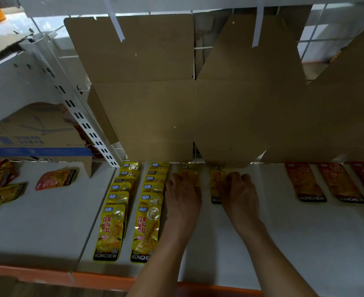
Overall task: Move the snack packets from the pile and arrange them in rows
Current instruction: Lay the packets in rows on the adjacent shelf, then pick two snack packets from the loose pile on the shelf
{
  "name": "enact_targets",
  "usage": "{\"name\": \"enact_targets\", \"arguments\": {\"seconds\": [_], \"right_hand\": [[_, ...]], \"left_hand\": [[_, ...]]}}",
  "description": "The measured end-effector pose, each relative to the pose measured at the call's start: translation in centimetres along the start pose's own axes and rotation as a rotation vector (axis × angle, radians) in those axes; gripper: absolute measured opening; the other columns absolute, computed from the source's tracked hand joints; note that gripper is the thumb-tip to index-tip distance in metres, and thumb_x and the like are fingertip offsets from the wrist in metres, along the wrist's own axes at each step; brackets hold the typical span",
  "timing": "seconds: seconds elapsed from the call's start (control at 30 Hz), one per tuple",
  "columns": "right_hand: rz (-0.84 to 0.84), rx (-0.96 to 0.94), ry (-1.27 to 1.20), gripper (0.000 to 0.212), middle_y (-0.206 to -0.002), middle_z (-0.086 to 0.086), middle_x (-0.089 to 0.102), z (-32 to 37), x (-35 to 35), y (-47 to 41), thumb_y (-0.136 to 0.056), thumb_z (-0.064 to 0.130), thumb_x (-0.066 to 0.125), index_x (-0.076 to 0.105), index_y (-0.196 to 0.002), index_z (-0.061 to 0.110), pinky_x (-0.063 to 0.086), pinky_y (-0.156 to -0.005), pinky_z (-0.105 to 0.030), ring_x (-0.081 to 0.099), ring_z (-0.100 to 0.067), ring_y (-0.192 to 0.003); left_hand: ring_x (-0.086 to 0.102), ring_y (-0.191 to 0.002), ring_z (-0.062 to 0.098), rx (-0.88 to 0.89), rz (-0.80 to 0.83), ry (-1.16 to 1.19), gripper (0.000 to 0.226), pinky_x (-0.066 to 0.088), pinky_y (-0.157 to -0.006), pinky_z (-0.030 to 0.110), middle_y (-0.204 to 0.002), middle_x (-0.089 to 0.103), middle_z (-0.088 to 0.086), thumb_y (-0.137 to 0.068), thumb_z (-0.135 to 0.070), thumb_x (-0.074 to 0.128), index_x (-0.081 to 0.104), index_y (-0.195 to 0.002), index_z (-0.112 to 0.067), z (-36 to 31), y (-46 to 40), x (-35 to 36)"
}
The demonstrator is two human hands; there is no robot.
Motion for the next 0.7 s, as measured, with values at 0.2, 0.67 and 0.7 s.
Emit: {"name": "enact_targets", "arguments": {"seconds": [0.2, 0.67, 0.7], "right_hand": [[-0.065, -0.096, 0.038, 0.026, -0.091, -0.016, 0.056, 0.3, -0.7, 0.7, -0.088, 0.031, 0.069, 0.065, -0.095, 0.006, 0.044, -0.065, -0.037, 0.057, -0.038, -0.08], [0.384, -0.243, 0.431, 0.066, -0.146, -0.006, 0.039, 2.4, -5.2, 4.3, -0.087, 0.061, 0.052, 0.041, -0.142, 0.025, 0.021, -0.117, -0.049, 0.034, -0.03, -0.137], [0.401, -0.258, 0.424, 0.066, -0.145, -0.005, 0.04, 2.6, -5.5, 4.7, -0.087, 0.061, 0.053, 0.042, -0.141, 0.026, 0.022, -0.117, -0.049, 0.035, -0.029, -0.135]], "left_hand": [[0.059, -0.092, 0.037, 0.039, 0.0, -0.025, 0.032, 0.05, -0.075, 0.041, -0.102, 0.061, 0.018, -0.082, -0.032, 0.058, 0.066, -0.1, -0.007, -0.3, 0.5, -0.9], [0.038, -0.138, 0.037, 0.111, 0.131, -0.066, 0.05, 0.036, -0.107, 0.045, -0.142, 0.048, 0.014, -0.089, -0.05, 0.062, 0.063, -0.125, -0.015, -0.4, 3.9, -5.1], [0.041, -0.135, 0.037, 0.115, 0.132, -0.062, 0.049, 0.037, -0.105, 0.045, -0.138, 0.051, 0.014, -0.088, -0.05, 0.063, 0.063, -0.123, -0.015, -0.2, 4.5, -5.5]]}}
Point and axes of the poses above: each hand's wrist, its own y-axis away from the middle knuckle, its own x-axis out of the palm, z = x × y, the point moved 3 cm from there along -y, towards the middle knuckle
